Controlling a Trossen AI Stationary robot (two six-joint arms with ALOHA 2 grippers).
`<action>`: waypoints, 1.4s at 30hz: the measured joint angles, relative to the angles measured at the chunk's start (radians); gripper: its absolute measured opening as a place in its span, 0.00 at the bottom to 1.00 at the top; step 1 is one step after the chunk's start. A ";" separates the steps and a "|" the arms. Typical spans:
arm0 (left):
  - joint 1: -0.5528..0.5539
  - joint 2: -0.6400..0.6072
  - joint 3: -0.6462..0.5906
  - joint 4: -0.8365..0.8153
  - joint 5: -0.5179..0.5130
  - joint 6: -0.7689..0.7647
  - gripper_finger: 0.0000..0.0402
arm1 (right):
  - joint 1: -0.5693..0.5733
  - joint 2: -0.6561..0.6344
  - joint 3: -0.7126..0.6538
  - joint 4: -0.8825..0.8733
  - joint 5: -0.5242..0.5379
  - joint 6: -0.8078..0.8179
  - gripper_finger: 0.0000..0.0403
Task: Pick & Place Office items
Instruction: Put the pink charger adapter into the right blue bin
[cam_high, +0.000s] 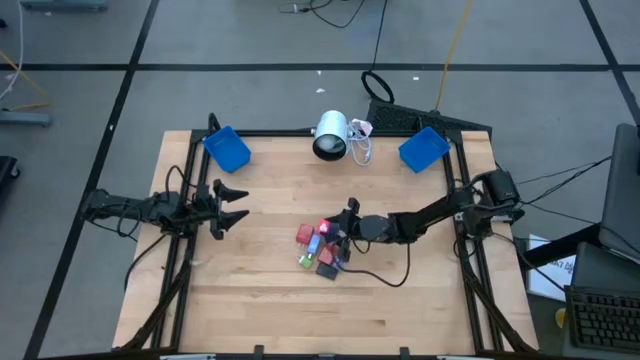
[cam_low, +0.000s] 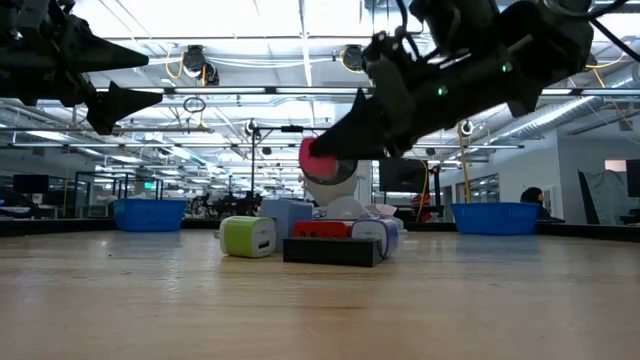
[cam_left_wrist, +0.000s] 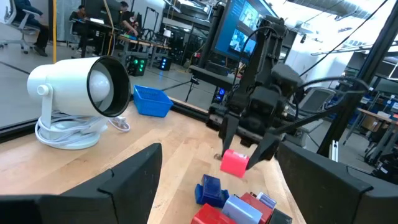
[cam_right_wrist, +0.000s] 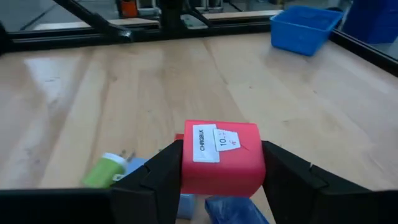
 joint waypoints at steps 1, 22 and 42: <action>0.000 0.000 0.000 0.000 0.000 0.000 0.81 | 0.000 -0.016 0.000 -0.011 -0.023 -0.001 0.45; 0.000 0.000 0.000 0.000 0.000 0.000 0.81 | 0.044 -0.301 0.000 -0.069 -0.674 0.097 0.43; 0.000 0.000 0.000 0.000 0.000 0.000 0.81 | 0.145 -0.311 0.000 0.007 -1.023 0.069 0.46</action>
